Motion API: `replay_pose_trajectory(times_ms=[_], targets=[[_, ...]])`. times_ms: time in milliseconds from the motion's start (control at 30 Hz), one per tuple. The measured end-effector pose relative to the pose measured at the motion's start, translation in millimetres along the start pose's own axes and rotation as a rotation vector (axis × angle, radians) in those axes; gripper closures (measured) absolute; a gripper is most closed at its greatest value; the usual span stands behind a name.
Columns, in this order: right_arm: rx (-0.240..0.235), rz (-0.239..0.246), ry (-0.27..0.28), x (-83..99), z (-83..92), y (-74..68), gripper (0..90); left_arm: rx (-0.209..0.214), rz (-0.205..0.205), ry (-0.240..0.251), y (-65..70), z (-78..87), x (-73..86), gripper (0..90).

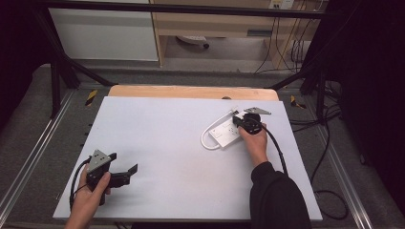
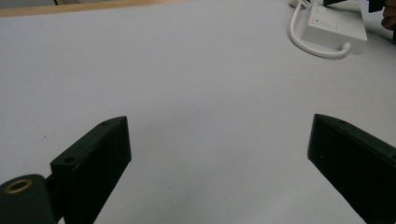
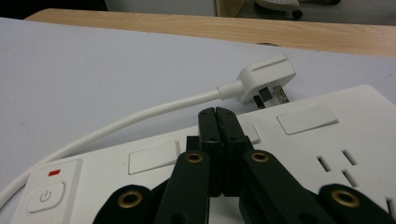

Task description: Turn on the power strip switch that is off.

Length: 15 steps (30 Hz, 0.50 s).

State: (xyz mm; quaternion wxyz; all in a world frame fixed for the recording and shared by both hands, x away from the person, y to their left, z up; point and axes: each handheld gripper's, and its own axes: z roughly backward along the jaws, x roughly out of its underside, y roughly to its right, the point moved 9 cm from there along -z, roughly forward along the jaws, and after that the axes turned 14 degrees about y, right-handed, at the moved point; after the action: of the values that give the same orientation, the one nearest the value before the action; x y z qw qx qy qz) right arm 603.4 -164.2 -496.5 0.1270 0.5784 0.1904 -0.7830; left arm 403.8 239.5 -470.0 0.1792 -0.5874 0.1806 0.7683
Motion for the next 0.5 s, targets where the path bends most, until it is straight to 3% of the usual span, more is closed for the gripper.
replay_pose_trajectory(times_ms=[500], targets=[[-0.004,-0.028,-0.001,-1.1,0.9,0.9,90.0,0.000,0.001,0.001,-0.2,0.1,0.0,5.9]])
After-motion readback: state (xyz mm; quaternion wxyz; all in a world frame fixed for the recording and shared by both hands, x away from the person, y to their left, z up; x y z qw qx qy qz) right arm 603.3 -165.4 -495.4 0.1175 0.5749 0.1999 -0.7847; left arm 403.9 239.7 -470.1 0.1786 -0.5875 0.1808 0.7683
